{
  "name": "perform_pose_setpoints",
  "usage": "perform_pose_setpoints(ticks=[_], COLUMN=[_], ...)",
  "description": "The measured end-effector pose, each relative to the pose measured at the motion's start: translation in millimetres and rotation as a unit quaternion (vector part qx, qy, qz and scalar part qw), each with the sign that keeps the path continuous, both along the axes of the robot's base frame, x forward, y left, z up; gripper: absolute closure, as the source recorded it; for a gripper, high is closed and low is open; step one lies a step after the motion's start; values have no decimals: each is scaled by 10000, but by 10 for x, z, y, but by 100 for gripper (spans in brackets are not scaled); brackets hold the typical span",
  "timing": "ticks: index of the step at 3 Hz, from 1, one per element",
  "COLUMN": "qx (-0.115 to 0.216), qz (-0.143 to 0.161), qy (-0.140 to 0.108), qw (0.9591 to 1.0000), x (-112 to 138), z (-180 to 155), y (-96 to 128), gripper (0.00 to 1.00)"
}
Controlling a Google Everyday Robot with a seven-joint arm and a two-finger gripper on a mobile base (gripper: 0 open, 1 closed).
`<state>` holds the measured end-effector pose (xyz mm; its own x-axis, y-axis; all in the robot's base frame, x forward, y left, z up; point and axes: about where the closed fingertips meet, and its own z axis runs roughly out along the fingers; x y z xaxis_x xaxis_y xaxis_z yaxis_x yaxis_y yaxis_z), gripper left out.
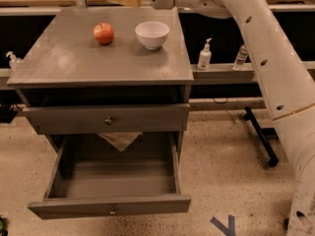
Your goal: Place rxbar blueberry into middle drawer
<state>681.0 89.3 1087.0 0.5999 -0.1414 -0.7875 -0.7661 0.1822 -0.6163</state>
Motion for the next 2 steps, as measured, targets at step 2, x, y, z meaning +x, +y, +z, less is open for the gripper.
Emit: perform_pose_setpoints(ticks=[2], qx=[35], qz=[99], qy=[125], qw=[9999], x=[-67], z=[-193], y=[76], gripper=[100])
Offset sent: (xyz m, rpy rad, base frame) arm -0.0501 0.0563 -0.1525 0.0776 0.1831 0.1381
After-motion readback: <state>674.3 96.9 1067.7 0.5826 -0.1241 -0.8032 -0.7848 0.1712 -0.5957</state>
